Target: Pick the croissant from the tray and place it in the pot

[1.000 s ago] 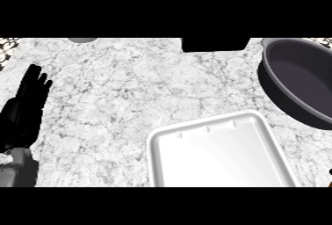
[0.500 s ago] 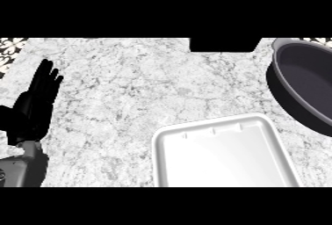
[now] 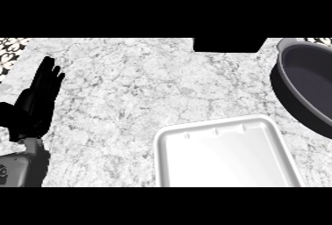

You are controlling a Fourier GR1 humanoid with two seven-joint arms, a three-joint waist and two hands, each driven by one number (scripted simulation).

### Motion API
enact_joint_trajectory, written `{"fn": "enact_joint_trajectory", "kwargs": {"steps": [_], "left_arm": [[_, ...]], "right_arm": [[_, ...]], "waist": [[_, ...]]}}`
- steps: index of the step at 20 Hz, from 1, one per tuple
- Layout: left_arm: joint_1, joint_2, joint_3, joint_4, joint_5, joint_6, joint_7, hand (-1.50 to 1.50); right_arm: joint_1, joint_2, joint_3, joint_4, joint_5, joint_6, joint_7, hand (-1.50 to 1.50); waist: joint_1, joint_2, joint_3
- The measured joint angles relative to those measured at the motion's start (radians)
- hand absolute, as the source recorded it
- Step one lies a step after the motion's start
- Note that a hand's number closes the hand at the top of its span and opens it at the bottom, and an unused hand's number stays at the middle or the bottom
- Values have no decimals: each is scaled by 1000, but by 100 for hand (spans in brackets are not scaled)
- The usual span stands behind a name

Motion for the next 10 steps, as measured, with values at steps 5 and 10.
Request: {"fn": "enact_joint_trajectory", "kwargs": {"steps": [5, 10], "left_arm": [[-10, 4, 1, 2, 10, -17, -1, 0], [-20, -14, -22, -2, -13, 0, 12, 0]], "right_arm": [[-102, 13, 60, 165, 234, -210, -79, 150], [-282, 31, 113, 470, 358, -312, -192, 150]], "waist": [[17, 4, 1], [20, 5, 1]]}}
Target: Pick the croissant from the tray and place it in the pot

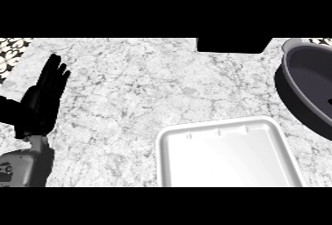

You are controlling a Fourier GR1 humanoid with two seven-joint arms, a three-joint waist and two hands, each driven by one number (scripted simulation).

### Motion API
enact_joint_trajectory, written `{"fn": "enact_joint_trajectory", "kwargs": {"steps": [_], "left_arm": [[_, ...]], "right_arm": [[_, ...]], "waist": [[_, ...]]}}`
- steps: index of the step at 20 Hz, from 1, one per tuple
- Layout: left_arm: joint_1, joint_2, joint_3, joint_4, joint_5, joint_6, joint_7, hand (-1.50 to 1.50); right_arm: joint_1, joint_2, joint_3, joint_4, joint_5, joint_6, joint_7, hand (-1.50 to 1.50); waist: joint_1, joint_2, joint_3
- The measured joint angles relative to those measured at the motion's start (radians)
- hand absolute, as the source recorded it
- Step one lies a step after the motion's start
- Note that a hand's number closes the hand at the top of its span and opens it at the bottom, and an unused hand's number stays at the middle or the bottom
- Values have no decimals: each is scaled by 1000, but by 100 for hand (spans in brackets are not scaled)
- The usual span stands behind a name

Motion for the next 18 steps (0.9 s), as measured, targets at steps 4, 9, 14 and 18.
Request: {"fn": "enact_joint_trajectory", "kwargs": {"steps": [4, 9, 14, 18], "left_arm": [[-6, -7, -2, 3, -6, 4, -8, 0], [3, -1, 7, 11, 3, -13, -24, 0], [-8, 5, 21, 38, 9, -22, -37, 0], [-6, 3, 21, 31, 8, -18, -32, 0]], "right_arm": [[-112, 20, 25, 230, 47, -8, -64, -150], [-216, 42, 40, 441, 64, 70, -89, -150], [-294, 52, 27, 572, 32, 223, -166, -150], [-332, 55, -45, 644, -55, 345, -226, -150]], "waist": [[3, 2, 0], [9, 3, 0], [5, 5, 0], [1, 4, 2]]}}
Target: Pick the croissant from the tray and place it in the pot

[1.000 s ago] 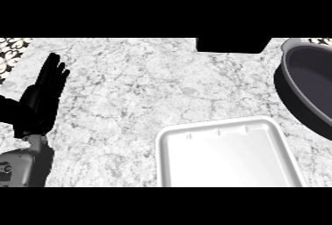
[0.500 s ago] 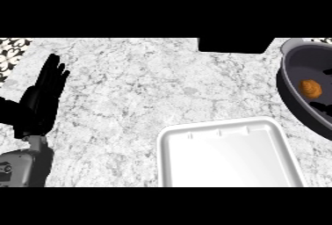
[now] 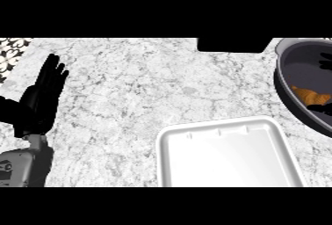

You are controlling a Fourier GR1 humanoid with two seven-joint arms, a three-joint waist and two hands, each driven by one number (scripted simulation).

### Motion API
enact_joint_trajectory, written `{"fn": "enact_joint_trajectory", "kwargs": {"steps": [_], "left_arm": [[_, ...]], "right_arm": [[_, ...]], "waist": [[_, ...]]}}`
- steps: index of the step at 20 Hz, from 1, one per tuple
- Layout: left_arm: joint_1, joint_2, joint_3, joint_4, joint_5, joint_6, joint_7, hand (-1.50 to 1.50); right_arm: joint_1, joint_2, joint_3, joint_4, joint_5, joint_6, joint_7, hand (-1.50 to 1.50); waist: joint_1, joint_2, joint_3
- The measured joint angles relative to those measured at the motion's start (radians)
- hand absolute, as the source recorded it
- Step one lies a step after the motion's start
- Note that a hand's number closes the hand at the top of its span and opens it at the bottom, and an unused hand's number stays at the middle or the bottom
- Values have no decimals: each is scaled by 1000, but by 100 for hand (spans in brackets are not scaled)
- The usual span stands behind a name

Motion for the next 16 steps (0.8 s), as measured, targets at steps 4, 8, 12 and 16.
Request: {"fn": "enact_joint_trajectory", "kwargs": {"steps": [4, 8, 12, 16], "left_arm": [[11, -12, -12, -14, -11, 10, 4, 0], [11, -20, -17, -6, -19, 15, -2, 0], [5, -23, -21, -11, -20, 16, 2, 0], [-2, -17, -16, -15, -17, 15, 14, 0]], "right_arm": [[-29, -37, -68, 72, -71, 84, 3, -150], [-42, -95, -116, 124, -120, 148, 34, -150], [-38, -166, -145, 151, -150, 200, 66, -150], [-15, -222, -160, 159, -170, 247, 91, -150]], "waist": [[-1, 0, 0], [-2, 3, 1], [2, 6, 3], [1, 8, 4]]}}
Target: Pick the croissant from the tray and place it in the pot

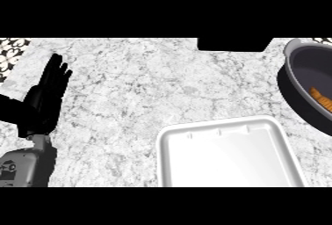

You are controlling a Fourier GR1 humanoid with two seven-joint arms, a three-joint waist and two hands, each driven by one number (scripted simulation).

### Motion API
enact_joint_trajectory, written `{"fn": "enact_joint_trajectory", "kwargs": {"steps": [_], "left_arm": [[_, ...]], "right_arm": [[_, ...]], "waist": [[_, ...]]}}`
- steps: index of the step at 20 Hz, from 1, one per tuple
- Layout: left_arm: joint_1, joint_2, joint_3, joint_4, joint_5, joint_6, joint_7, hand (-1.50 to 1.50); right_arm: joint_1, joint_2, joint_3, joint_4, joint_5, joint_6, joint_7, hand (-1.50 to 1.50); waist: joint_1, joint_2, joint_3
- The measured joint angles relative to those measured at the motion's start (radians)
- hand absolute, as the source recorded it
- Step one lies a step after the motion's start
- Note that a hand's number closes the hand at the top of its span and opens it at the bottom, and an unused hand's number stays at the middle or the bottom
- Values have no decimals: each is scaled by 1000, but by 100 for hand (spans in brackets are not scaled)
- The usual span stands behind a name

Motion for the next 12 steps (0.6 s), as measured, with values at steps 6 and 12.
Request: {"fn": "enact_joint_trajectory", "kwargs": {"steps": [6, 12], "left_arm": [[1, -5, -1, -6, 1, 2, -1, 0], [3, 1, 9, -15, 14, -6, 2, 0]], "right_arm": [[25, -55, -7, -12, -17, 46, 34, -150], [55, -87, -7, -34, -30, 60, 46, -150]], "waist": [[3, 3, 3], [5, 3, 4]]}}
